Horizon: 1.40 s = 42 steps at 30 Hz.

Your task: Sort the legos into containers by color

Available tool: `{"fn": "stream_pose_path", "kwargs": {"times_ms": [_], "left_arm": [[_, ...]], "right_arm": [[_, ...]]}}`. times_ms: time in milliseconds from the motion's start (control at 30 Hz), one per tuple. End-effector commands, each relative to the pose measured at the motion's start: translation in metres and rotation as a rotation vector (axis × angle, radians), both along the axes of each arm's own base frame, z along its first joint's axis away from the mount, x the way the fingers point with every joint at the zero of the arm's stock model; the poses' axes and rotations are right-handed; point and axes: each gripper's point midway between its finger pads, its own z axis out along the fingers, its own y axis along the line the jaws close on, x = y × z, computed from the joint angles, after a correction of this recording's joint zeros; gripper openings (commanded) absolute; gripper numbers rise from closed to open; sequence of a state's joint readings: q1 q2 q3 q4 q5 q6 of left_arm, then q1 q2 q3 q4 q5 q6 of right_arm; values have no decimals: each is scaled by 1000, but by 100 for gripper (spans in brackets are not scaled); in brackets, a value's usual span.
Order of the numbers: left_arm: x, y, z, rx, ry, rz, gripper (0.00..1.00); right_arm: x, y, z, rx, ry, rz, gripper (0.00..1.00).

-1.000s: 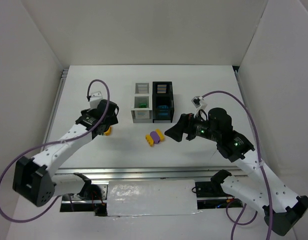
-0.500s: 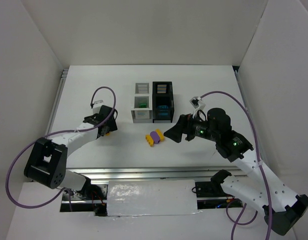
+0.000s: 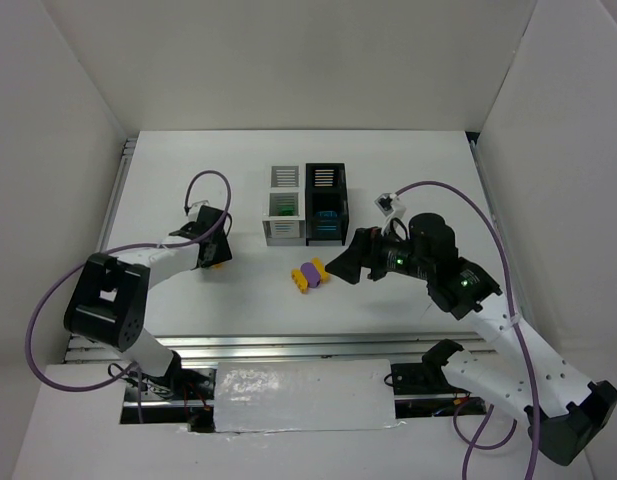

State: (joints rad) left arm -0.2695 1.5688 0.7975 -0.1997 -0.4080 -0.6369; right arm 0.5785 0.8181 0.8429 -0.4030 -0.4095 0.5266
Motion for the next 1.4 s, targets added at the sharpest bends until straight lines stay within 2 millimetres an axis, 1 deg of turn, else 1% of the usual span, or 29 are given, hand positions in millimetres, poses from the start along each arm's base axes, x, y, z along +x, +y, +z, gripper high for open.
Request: {"fn": "stream_pose_path", "kwargs": {"times_ms": [0, 33, 67, 133, 200, 233, 267, 300, 333, 367, 400, 467, 500, 567, 600, 700, 733, 767, 833, 867, 967, 1067, 1100, 1133, 1200, 1233, 1267, 1333, 1367], "left_arm": [[0, -6, 1, -31, 10, -17, 34], [-1, -7, 4, -37, 5, -19, 19], [-3, -8, 10, -49, -6, -20, 0], [-6, -21, 20, -96, -32, -55, 0], [-9, -39, 46, -151, -131, -120, 0], [-15, -65, 59, -191, -178, -215, 0], [-24, -80, 79, -226, -265, -287, 0], [-27, -112, 101, -256, -371, -421, 0], [-33, -132, 118, -306, -444, -509, 0], [-47, -142, 132, -314, -526, -612, 0], [-57, -165, 151, -356, -612, -701, 0], [-75, -179, 170, -394, -695, -807, 0], [-85, -189, 175, -394, -720, -881, 0], [-96, -202, 190, -398, -765, -962, 0], [-105, -211, 193, -404, -766, -1008, 0], [-119, -230, 202, -380, -761, -1103, 0], [-120, -233, 199, -365, -746, -1114, 0], [-121, -237, 208, -348, -769, -1128, 0], [-127, -244, 212, -337, -772, -1153, 0], [-130, -248, 219, -330, -788, -1165, 0], [-136, -255, 233, -325, -820, -1187, 0], [-138, -259, 244, -320, -848, -1198, 0], [-139, -262, 244, -326, -846, -1215, 0], [-140, -264, 249, -333, -853, -1221, 0], [-141, -268, 250, -335, -856, -1223, 2], [-141, -268, 251, -332, -859, -1220, 4], [-141, -269, 248, -326, -852, -1215, 7], [-139, -267, 251, -317, -848, -1191, 32], [-139, -265, 248, -310, -824, -1181, 50]], "right_arm": [[2, 7, 14, 37, -45, 26, 100], [3, 7, 14, 38, -42, 21, 100], [3, 7, 14, 40, -43, 16, 100], [6, 7, 16, 58, -37, -9, 100], [13, 2, 20, 75, -32, -74, 100], [18, -3, 23, 99, 3, -145, 100], [22, -7, 22, 100, 15, -197, 100], [31, -17, 28, 106, 3, -280, 100], [33, -20, 29, 120, 33, -321, 100], [35, -19, 32, 133, 41, -336, 100], [36, -14, 33, 144, 64, -331, 100], [36, -6, 32, 164, 127, -333, 100], [34, 3, 30, 156, 143, -323, 100], [31, 13, 31, 155, 150, -318, 100], [24, 25, 31, 143, 152, -284, 100], [23, 39, 24, 99, 161, -285, 100], [22, 43, 19, 82, 171, -274, 100], [22, 48, 12, 66, 186, -267, 100], [15, 57, 6, 56, 191, -237, 100], [12, 58, -2, 48, 199, -229, 99], [2, 64, -9, 66, 209, -175, 92], [-6, 69, -9, 83, 207, -121, 81], [-7, 71, -4, 99, 194, -101, 70], [-10, 74, -3, 106, 187, -74, 63], [-16, 79, 1, 122, 186, -23, 19], [-17, 81, 3, 123, 186, -12, 3], [-18, 82, 2, 120, 186, -2, 0], [-19, 82, 6, 121, 163, 14, 0], [-19, 81, 7, 115, 140, 23, 0]]}}
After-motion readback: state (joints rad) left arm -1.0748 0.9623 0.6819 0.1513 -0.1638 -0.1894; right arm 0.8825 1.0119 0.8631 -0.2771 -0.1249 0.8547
